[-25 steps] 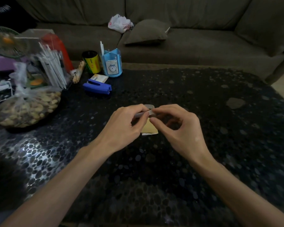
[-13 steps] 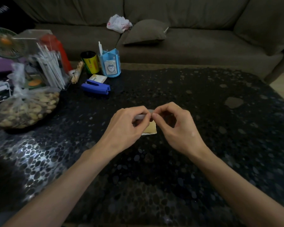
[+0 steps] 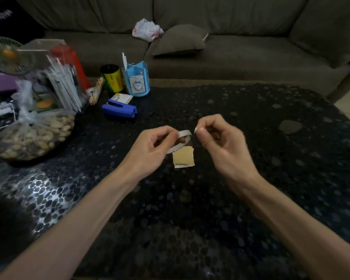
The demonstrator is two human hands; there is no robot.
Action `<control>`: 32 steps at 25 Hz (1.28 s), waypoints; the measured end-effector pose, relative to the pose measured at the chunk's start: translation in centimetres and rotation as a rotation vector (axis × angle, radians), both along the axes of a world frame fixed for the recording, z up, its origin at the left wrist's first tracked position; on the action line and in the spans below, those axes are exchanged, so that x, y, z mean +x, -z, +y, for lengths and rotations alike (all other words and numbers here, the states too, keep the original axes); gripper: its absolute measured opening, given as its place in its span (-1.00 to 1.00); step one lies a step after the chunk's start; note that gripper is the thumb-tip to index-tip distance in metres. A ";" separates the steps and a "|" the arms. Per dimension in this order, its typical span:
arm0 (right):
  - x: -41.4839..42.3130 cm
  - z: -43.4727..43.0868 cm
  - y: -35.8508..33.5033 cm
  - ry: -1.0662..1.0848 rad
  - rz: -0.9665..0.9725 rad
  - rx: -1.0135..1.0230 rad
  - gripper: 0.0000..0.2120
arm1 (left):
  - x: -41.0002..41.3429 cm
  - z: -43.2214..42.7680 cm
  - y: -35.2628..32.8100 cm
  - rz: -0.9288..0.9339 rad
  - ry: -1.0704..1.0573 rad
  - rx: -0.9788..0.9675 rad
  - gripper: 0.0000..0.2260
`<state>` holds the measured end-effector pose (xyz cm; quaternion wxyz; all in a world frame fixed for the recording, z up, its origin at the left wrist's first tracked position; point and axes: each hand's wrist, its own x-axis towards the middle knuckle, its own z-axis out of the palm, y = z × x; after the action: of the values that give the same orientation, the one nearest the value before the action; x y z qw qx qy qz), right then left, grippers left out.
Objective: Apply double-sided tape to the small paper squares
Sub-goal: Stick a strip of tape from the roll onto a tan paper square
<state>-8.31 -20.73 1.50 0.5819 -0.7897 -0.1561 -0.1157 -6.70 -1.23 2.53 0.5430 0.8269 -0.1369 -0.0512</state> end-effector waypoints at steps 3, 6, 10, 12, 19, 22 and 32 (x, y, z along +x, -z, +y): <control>0.0 -0.7 -0.1 0.015 0.164 0.247 -0.91 | 0.4 0.6 -0.1 -0.042 -0.020 0.061 -0.80; 0.1 -0.5 0.5 -0.012 0.255 0.309 -0.87 | 1.0 1.8 0.8 -0.203 -0.066 0.428 -0.79; 0.5 -0.5 0.8 0.026 0.356 0.319 -0.81 | 1.8 2.7 2.5 -0.276 -0.050 0.865 -0.75; 0.5 -0.5 1.1 0.040 0.383 0.327 -0.80 | 2.0 2.2 3.3 -0.170 -0.022 0.894 -0.74; 0.6 -0.3 1.3 0.036 0.454 0.344 -0.74 | 2.3 1.7 4.7 0.002 -0.058 0.714 -0.81; 0.4 -0.3 1.2 0.046 0.489 0.308 -0.74 | 2.5 1.7 5.0 0.058 0.005 0.713 -0.83; 0.3 -0.3 1.0 0.003 0.474 0.336 -0.73 | 1.3 1.2 2.1 0.745 0.056 -0.401 -0.69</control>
<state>-8.03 -21.00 0.48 0.7246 -0.6875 0.0065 0.0470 -5.36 -0.01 0.40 0.7041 0.6257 0.0393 -0.3336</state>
